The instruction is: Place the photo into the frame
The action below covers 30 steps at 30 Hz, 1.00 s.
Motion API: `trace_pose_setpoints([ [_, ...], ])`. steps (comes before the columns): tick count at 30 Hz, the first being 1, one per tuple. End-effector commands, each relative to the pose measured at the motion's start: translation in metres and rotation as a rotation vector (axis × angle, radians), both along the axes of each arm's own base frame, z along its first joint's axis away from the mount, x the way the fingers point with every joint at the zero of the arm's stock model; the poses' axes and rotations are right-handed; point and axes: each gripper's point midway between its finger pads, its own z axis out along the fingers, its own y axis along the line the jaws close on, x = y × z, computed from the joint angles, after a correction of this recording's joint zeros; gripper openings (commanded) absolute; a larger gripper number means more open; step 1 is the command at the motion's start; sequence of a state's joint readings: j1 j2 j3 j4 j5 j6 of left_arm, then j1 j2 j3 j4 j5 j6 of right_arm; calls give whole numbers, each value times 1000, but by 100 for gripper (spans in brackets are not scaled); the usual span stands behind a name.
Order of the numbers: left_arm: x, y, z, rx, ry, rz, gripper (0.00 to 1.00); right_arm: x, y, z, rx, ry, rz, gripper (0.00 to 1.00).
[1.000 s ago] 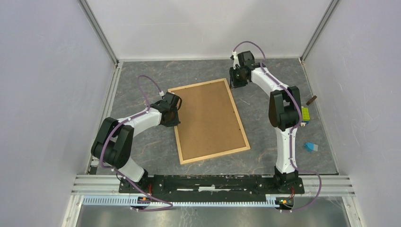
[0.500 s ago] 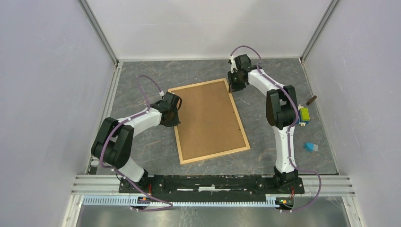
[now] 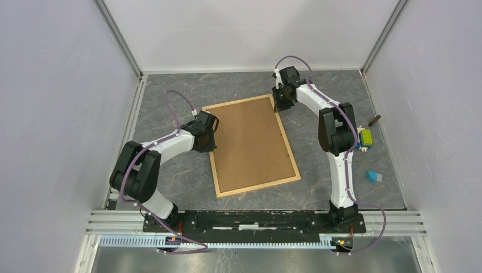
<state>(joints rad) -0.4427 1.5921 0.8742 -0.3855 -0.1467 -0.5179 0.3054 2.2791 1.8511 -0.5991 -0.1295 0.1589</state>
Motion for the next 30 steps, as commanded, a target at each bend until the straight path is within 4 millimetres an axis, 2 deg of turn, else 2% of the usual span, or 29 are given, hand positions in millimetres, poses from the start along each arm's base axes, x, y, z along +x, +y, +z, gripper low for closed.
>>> trace_pose_setpoints([
  [1,-20,-7,-20,21,77,-110,2,10,0,12,33,-37,-11,25],
  [4,-21,-6,-20,22,77,-109,2,12,-2,14,36,-48,-19,25],
  [14,-20,-8,-19,16,71,-111,2,2,-3,-4,15,-2,-8,24],
  [18,-19,-8,-19,16,70,-109,2,-10,0,-17,-4,24,4,24],
  [27,-19,-8,-17,15,65,-111,2,-26,-13,-44,-81,80,-28,23],
  [30,-19,-8,-17,16,67,-111,2,-26,-10,-40,-62,76,-16,23],
])
